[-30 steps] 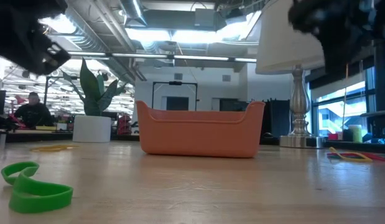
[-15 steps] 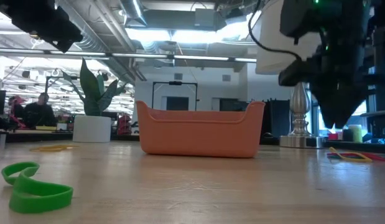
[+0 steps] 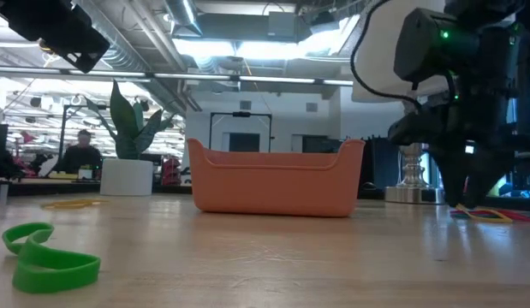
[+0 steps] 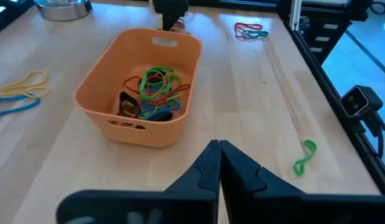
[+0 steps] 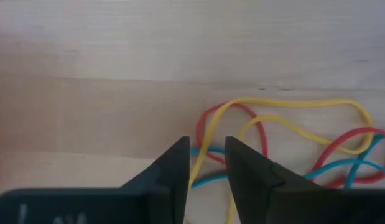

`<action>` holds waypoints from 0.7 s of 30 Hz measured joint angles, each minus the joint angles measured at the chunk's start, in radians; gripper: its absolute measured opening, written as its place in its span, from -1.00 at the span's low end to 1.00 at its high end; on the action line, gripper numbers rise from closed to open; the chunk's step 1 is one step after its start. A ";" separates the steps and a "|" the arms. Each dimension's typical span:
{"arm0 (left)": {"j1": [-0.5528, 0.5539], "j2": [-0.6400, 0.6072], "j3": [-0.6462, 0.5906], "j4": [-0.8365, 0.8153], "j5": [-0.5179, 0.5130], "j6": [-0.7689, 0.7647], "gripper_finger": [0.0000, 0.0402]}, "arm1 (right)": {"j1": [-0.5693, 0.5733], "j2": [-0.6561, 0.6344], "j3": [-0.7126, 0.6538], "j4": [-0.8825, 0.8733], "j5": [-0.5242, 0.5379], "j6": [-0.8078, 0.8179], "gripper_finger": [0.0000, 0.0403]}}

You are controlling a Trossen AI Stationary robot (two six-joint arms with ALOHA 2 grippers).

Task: Pick and place rubber bands into bin
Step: Put the yellow rubber band into the orange bin

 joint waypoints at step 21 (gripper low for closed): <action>0.000 0.001 0.000 -0.001 0.003 -0.045 -0.99 | 0.076 -0.034 0.034 -0.006 0.030 -0.043 -0.97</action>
